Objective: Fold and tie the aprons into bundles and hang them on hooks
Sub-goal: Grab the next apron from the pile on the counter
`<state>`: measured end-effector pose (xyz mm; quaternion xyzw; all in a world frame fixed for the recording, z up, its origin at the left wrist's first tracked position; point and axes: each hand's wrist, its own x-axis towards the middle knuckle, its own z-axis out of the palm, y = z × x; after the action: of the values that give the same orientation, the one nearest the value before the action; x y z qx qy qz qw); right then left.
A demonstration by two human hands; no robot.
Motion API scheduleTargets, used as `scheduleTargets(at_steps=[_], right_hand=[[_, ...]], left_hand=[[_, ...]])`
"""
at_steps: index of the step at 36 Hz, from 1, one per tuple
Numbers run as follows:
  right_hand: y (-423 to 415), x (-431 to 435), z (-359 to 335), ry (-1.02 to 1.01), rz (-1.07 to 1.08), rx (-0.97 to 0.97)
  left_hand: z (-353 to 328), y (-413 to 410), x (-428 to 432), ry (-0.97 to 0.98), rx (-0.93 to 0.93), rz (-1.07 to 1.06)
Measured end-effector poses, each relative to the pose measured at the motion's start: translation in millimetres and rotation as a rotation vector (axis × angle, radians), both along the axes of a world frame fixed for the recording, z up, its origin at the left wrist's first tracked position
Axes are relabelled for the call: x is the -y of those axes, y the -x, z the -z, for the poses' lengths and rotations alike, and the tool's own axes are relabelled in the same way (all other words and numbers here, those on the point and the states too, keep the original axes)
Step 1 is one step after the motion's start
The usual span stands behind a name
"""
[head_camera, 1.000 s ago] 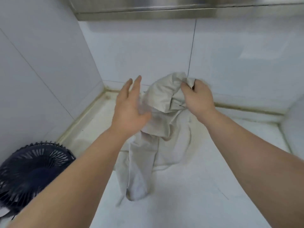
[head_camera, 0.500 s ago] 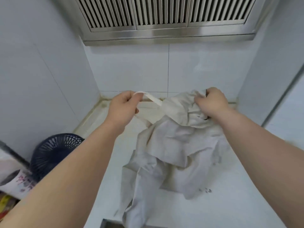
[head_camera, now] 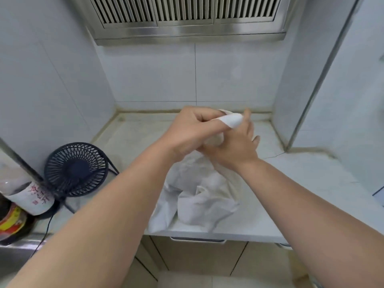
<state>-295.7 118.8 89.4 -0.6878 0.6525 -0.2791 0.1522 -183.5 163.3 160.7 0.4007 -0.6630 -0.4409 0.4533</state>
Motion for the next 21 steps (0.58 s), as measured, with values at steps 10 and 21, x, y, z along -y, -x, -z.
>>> scheduleTargets(at_steps=[10,21], right_hand=[[85.0,-15.1,-45.5,-0.237,-0.104,1.272],[218.6,-94.8,-71.0,-0.370,-0.142,1.264]], left_hand=[[25.5,18.3,-15.4,0.005,0.111,-0.361],[75.6,131.6,-56.5,0.086,0.657,-0.340]])
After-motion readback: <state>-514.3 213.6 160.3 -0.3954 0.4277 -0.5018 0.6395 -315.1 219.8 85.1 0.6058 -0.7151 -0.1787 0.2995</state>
